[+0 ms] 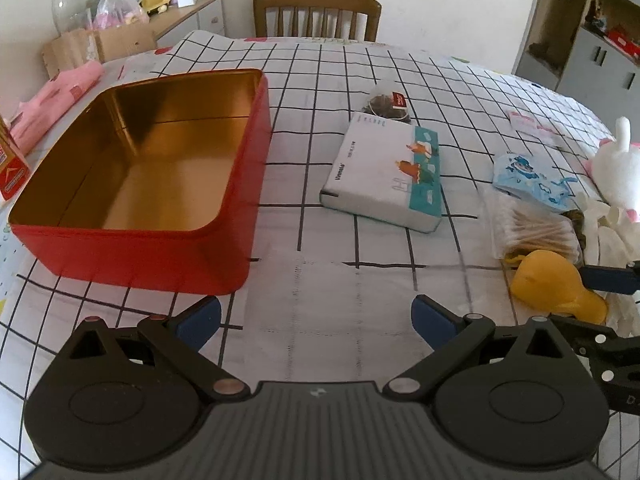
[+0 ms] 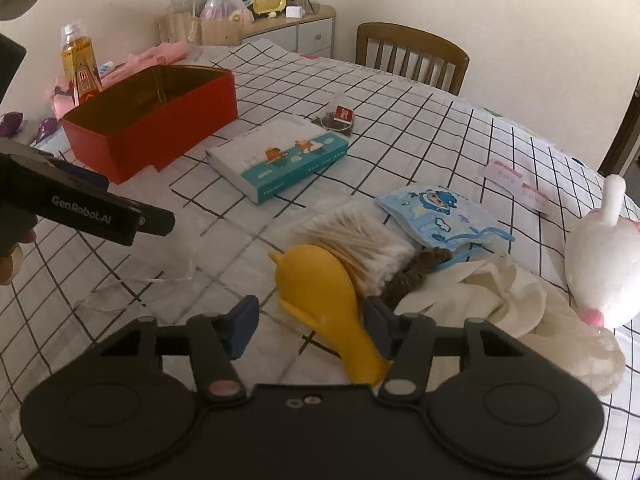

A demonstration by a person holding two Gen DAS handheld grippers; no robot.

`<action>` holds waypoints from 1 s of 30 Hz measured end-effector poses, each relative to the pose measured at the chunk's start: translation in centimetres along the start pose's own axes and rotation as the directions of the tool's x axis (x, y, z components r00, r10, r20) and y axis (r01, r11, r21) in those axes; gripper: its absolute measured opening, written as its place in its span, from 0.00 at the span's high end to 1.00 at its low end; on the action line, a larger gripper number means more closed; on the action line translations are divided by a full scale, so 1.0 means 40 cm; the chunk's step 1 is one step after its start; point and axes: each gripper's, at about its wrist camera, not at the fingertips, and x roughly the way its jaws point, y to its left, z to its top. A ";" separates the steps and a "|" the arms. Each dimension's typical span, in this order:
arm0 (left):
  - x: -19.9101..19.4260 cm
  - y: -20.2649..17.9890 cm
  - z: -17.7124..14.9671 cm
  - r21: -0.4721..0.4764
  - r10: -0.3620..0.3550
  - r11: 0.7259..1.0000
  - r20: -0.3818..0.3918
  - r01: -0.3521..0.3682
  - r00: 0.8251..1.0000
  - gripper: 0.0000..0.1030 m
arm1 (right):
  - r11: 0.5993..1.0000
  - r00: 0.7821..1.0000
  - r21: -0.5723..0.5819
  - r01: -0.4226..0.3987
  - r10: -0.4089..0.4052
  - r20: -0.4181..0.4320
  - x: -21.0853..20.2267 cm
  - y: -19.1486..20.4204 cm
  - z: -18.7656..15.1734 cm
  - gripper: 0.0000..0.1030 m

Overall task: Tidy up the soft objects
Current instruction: 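Move the right tool to the yellow balloon and close on it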

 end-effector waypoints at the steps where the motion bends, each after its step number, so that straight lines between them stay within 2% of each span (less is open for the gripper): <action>1: 0.002 -0.001 0.001 0.001 0.001 1.000 0.000 -0.001 1.000 0.01 | 1.000 1.000 -0.005 0.001 -0.001 -0.002 0.003 0.001 0.001 0.46; 5: 0.008 -0.005 0.003 0.006 -0.013 1.000 -0.005 0.013 1.000 0.10 | 1.000 1.000 -0.020 0.007 -0.007 -0.010 0.014 0.004 0.002 0.46; 12: 0.017 -0.015 -0.001 0.034 -0.009 0.999 -0.026 0.009 1.000 0.20 | 1.000 1.000 -0.023 0.000 0.000 -0.018 0.022 -0.001 0.000 0.46; 15: 0.013 -0.015 -0.001 0.037 -0.007 0.999 -0.021 0.008 1.000 0.27 | 1.000 1.000 -0.025 -0.003 0.002 -0.018 0.023 -0.002 0.000 0.46; 18: 0.006 -0.016 -0.001 0.041 -0.009 0.999 -0.012 0.010 1.000 0.41 | 1.000 1.000 -0.030 -0.004 0.003 -0.019 0.025 -0.001 -0.001 0.47; 20: 0.003 -0.015 -0.001 0.042 -0.014 0.999 -0.011 0.015 1.000 0.55 | 1.000 1.000 -0.031 -0.002 0.001 -0.020 0.025 0.001 -0.001 0.48; 22: -0.001 -0.020 -0.001 0.056 -0.018 0.998 -0.008 0.019 1.000 0.65 | 0.999 1.000 -0.036 0.005 -0.006 -0.020 0.026 0.002 -0.001 0.53; 24: -0.005 -0.027 -0.002 0.065 -0.024 0.998 -0.005 0.024 1.000 0.68 | 0.999 0.999 -0.040 0.027 -0.027 -0.017 0.025 0.003 -0.002 0.60; 26: -0.009 -0.029 -0.002 0.057 -0.036 0.998 -0.003 0.037 0.999 0.78 | 0.998 0.999 -0.042 0.035 -0.036 -0.013 0.024 0.002 -0.002 0.63; 30: -0.026 -0.031 -0.001 0.053 -0.056 0.997 0.013 0.055 0.998 0.86 | 0.998 0.999 -0.055 0.035 -0.036 -0.004 0.015 0.002 -0.002 0.71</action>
